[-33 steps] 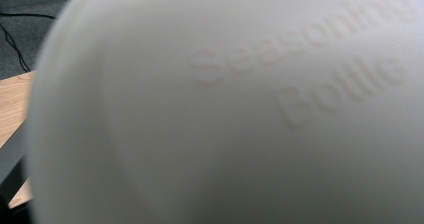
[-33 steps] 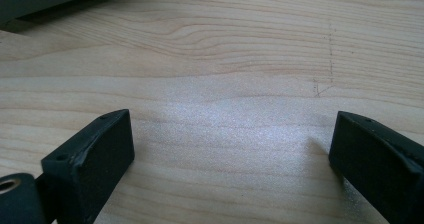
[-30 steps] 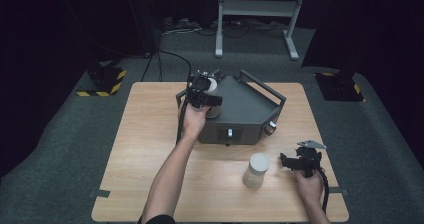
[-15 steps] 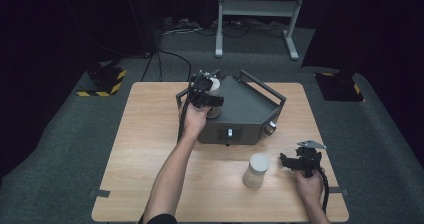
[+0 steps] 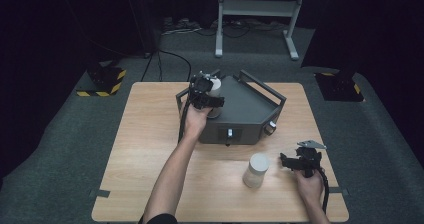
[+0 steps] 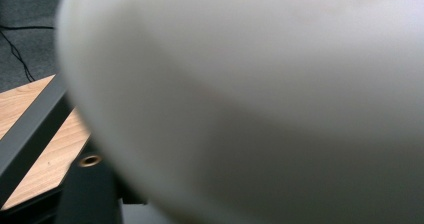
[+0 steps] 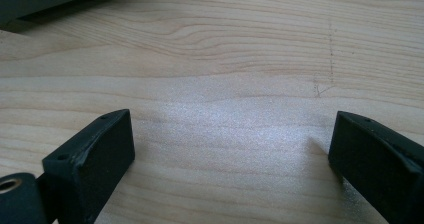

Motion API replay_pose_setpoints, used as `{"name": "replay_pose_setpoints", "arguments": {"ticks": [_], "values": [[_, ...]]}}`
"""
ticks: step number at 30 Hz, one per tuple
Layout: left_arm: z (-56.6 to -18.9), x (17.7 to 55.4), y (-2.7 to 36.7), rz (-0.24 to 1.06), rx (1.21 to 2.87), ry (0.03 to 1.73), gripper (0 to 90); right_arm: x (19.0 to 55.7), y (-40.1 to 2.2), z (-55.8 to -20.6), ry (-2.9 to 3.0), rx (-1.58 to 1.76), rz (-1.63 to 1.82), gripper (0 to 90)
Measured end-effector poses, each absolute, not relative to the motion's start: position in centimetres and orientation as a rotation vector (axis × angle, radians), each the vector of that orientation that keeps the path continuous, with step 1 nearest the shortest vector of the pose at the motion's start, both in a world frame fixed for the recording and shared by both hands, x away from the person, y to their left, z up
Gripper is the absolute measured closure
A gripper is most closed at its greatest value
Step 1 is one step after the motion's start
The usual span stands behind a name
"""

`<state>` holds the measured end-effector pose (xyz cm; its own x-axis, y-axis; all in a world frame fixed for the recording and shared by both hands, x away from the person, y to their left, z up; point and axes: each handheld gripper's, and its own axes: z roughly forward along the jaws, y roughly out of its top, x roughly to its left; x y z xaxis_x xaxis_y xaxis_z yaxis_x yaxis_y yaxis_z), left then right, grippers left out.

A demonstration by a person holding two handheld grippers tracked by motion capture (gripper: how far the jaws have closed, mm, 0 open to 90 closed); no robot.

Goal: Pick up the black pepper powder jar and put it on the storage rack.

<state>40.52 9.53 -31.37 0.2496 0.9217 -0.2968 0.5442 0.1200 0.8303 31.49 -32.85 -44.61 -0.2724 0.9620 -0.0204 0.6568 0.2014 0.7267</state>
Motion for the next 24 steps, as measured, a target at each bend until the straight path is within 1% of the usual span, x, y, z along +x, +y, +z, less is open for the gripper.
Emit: {"name": "replay_pose_setpoints", "arguments": {"ticks": [3, 8, 24], "values": [[-31.6, 40.0, 9.7, 0.514, 1.523, 1.413, 8.8, 31.5, -32.9, -44.6, 2.005, 1.502, 0.846, 3.9], [-31.6, 39.2, 10.5, 0.520, 1.493, 1.396, 5.3, 31.5, -32.8, -44.6, 2.004, 1.503, 0.847, 4.0], [-31.6, 36.5, 12.4, 0.516, 1.469, 1.334, 4.1, 31.5, -32.8, -44.6, 2.004, 1.504, 0.847, 3.9]]}}
